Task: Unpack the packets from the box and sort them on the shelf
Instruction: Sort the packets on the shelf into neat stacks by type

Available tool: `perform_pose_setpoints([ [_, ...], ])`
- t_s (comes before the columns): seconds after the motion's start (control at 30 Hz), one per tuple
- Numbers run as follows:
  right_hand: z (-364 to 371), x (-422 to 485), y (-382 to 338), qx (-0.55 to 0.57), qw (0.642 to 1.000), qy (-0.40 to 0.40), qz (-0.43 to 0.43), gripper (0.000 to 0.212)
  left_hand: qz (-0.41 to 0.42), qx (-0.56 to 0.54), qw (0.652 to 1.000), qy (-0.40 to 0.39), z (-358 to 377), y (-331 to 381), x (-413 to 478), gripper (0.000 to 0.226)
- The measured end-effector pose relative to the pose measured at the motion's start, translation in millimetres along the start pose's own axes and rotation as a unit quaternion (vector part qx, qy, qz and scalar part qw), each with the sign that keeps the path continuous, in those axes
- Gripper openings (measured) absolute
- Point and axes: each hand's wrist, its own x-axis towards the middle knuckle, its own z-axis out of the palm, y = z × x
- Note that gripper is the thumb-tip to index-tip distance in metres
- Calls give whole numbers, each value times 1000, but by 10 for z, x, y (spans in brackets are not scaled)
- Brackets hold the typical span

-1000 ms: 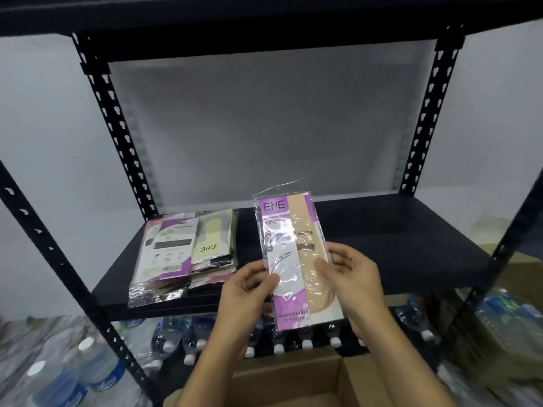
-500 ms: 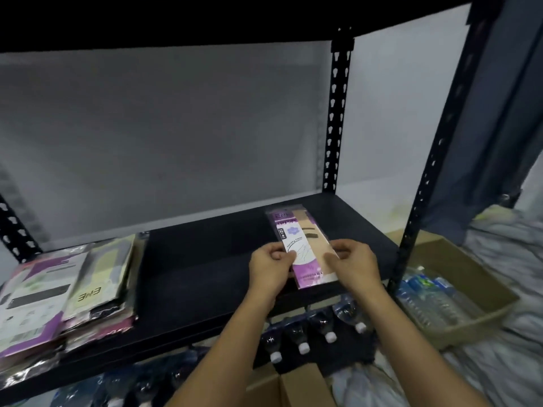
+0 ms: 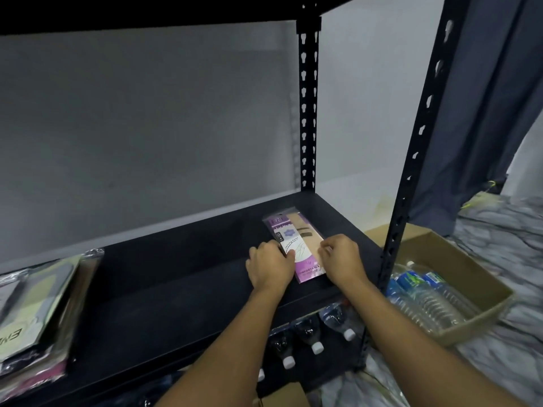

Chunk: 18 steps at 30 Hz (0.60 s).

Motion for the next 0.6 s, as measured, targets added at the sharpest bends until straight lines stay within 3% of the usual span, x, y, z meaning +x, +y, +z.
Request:
perform_pose_setpoints([
  [0.23,124,20,51,-33,999,26,-35,15,23,1,1000,1,30,-62,31,38],
  [0.4,88,-92,-89,-41,997,59,-28,23,30,-54,998,-34,-122,-159,-32,44],
  [0.6,273,-492,-589,43,996,39,-70,25,29,-100,995,4,-603,-533,-330,38],
])
